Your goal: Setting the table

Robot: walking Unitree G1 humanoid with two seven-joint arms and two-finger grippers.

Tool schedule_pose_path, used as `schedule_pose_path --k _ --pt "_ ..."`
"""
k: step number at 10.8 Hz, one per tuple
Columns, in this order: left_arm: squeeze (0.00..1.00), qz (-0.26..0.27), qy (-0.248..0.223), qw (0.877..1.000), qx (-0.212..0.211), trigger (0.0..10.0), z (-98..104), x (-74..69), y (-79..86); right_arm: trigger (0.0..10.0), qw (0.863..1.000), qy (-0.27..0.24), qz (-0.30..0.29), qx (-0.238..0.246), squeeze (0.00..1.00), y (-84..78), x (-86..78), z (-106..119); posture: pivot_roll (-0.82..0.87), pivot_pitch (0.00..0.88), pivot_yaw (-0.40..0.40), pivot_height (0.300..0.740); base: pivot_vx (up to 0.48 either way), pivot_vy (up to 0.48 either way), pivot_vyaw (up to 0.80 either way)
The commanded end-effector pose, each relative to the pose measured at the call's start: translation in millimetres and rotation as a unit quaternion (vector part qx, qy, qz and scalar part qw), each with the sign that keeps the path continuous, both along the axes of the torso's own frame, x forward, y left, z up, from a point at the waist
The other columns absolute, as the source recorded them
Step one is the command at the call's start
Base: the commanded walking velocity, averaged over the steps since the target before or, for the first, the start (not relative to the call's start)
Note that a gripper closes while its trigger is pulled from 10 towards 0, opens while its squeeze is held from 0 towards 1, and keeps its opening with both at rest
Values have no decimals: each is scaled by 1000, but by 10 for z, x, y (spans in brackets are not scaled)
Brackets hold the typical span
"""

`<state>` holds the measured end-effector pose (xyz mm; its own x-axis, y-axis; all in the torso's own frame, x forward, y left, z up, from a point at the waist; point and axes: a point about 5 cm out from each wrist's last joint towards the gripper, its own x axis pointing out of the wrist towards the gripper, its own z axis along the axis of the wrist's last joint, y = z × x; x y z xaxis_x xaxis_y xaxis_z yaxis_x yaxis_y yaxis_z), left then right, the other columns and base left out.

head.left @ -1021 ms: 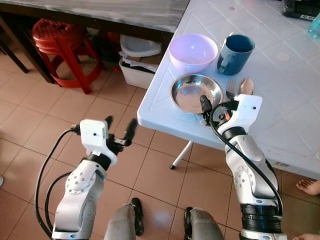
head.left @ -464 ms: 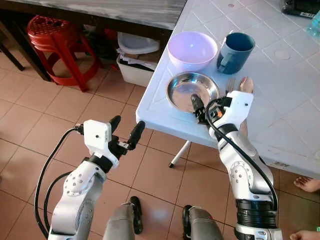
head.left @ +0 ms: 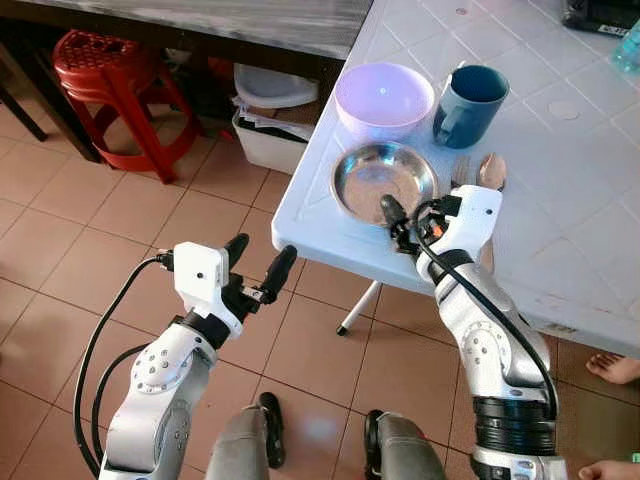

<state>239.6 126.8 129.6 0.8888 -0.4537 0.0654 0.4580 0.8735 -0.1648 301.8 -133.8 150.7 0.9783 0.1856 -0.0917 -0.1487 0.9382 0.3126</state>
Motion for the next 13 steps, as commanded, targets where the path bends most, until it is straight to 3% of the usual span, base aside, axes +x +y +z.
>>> schedule_pose_path --k 1,5,13 --pt "0 -6 -3 1000 0 10000 17 -20 -8 0 999 45 0 -1 0 -2 -26 -147 -65 235 18 740 0 0 0" --pt "0 -8 -4 1000 0 10000 15 -10 -11 0 994 107 -29 -12 0 -112 -18 -296 -65 227 16 740 0 0 0" --pt "0 -3 -8 1000 1 10000 33 18 -11 0 979 153 -133 7 0 -392 -21 -347 -68 225 21 740 0 0 0"
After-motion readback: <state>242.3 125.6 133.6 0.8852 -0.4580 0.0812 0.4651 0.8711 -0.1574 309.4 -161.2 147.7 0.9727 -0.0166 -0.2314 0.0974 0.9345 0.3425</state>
